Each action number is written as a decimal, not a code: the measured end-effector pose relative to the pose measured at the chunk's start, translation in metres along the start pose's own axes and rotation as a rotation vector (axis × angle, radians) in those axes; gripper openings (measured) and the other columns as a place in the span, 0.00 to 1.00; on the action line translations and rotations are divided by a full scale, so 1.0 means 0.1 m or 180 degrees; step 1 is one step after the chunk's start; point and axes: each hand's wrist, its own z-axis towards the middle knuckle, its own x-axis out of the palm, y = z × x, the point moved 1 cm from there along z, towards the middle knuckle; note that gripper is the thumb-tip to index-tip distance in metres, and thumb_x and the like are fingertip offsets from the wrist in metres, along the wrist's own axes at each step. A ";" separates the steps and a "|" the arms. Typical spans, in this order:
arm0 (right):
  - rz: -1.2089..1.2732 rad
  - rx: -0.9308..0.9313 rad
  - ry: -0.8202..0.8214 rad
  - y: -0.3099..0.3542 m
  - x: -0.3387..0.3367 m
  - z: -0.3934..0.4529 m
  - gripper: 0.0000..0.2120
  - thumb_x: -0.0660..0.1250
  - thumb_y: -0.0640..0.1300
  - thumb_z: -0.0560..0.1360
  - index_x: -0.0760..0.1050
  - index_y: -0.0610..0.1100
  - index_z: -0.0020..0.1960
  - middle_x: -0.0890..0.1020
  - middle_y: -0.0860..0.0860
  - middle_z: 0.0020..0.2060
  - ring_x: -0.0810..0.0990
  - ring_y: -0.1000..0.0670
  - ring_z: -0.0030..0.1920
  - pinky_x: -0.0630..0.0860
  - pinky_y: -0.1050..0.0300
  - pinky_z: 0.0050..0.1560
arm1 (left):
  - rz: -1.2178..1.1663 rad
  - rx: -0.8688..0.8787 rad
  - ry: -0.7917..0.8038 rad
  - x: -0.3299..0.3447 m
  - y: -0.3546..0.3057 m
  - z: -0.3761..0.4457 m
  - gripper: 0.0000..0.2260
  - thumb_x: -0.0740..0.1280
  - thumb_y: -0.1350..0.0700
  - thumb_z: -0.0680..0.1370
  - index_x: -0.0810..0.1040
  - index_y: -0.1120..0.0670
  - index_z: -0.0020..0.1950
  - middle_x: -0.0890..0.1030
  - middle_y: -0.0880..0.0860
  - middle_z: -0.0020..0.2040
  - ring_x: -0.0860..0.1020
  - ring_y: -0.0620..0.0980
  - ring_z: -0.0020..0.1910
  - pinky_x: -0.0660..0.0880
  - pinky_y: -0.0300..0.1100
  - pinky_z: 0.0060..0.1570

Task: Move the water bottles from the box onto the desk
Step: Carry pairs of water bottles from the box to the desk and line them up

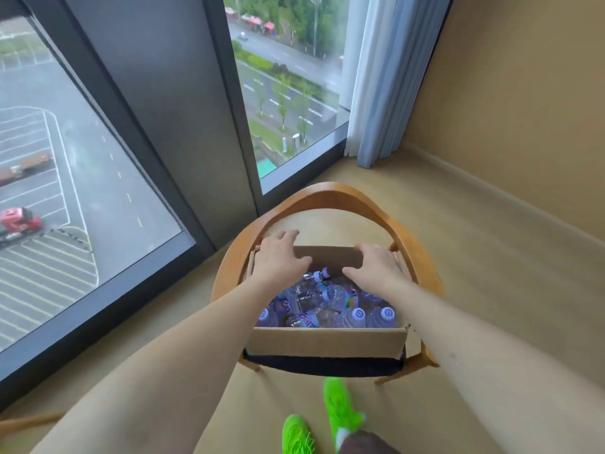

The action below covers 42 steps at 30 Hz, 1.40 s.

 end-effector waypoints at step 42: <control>0.0141 0.2048 0.0540 -0.84 1.10 1.49 0.10 0.73 0.49 0.67 0.78 0.45 0.45 0.83 0.45 0.51 0.82 0.41 0.50 0.73 0.56 0.42 | 0.0928 -0.0154 0.1330 1.46 0.93 1.01 0.33 0.75 0.55 0.68 0.67 0.52 0.70 0.76 0.55 0.59 0.75 0.60 0.58 0.75 0.55 0.55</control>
